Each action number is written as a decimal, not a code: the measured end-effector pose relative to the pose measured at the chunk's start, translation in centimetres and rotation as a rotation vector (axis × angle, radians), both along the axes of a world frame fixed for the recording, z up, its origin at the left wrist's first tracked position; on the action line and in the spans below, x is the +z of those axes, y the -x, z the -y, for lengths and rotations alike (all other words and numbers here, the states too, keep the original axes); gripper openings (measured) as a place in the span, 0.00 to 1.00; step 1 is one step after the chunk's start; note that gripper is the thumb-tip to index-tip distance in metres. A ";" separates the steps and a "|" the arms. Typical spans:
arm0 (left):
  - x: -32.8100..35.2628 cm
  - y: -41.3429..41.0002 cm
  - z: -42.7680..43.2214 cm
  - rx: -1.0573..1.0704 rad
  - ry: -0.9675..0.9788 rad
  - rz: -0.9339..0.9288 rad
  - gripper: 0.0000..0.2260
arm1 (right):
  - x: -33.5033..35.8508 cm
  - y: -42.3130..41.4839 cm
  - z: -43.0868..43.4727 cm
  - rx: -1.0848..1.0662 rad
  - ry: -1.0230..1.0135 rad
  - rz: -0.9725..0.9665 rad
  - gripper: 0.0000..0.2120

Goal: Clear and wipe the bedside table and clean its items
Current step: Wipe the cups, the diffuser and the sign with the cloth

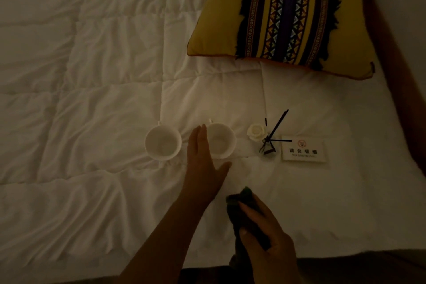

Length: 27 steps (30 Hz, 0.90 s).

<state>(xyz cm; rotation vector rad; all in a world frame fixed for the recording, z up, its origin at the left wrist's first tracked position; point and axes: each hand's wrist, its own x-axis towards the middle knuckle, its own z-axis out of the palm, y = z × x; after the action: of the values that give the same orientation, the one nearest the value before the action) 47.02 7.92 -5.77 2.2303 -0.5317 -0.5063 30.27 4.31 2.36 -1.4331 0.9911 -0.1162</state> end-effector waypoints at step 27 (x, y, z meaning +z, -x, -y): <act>-2.2 3.9 11.5 0.184 0.284 -0.355 0.10 | -1.3 7.0 6.8 -0.049 -0.056 0.051 0.27</act>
<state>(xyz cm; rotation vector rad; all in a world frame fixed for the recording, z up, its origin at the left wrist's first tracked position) 43.13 -3.62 -8.00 1.8429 -0.1954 -0.6673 23.24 -2.51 1.10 -1.3495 0.9805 -0.1591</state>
